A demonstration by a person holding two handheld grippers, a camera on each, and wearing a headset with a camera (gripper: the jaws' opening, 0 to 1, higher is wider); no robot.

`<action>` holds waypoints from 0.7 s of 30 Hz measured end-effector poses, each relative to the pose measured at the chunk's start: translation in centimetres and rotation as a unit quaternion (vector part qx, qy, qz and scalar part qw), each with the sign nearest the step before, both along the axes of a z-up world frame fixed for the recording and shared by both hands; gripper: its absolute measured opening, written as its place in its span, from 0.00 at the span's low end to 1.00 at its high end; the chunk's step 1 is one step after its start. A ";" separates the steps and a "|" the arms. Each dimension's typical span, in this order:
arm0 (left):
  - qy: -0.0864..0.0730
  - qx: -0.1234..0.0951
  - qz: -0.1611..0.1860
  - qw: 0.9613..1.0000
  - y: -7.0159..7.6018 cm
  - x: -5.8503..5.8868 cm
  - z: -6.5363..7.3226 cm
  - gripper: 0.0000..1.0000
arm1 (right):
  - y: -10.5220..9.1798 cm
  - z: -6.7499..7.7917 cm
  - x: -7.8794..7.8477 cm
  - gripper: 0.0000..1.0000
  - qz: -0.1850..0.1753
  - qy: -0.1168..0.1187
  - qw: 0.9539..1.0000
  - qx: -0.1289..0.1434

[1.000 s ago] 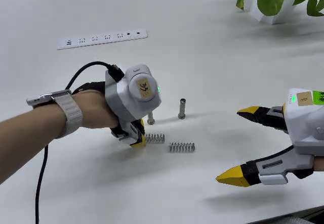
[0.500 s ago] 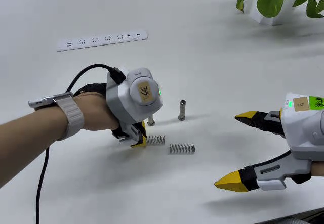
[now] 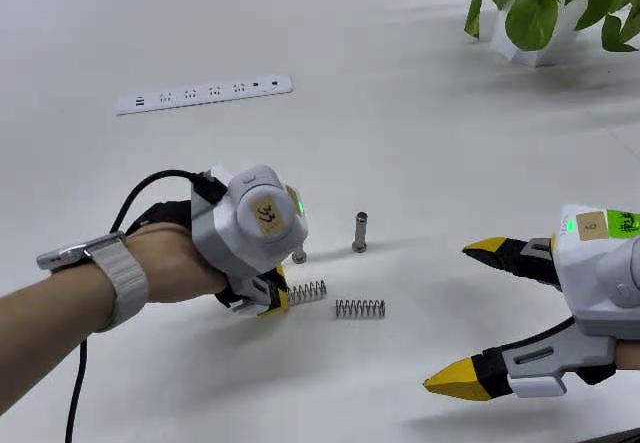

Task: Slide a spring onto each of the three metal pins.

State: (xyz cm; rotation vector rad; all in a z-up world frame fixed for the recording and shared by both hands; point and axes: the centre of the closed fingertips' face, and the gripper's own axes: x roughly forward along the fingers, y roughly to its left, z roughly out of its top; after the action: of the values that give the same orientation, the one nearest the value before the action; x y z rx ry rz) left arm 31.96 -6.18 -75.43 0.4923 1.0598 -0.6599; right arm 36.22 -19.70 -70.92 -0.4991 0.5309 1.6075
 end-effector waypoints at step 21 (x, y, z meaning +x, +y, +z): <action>-0.110 -0.086 0.090 0.986 -0.9 -2.1 2.5 0.10 | 1.0 0.3 -1.4 0.89 0.014 0.023 1.000 0.007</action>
State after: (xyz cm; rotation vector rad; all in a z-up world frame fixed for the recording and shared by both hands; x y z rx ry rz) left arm 29.91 -7.09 -72.95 0.3072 0.8201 -0.5178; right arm 34.78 -18.68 -70.59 -0.4620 0.5474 1.6525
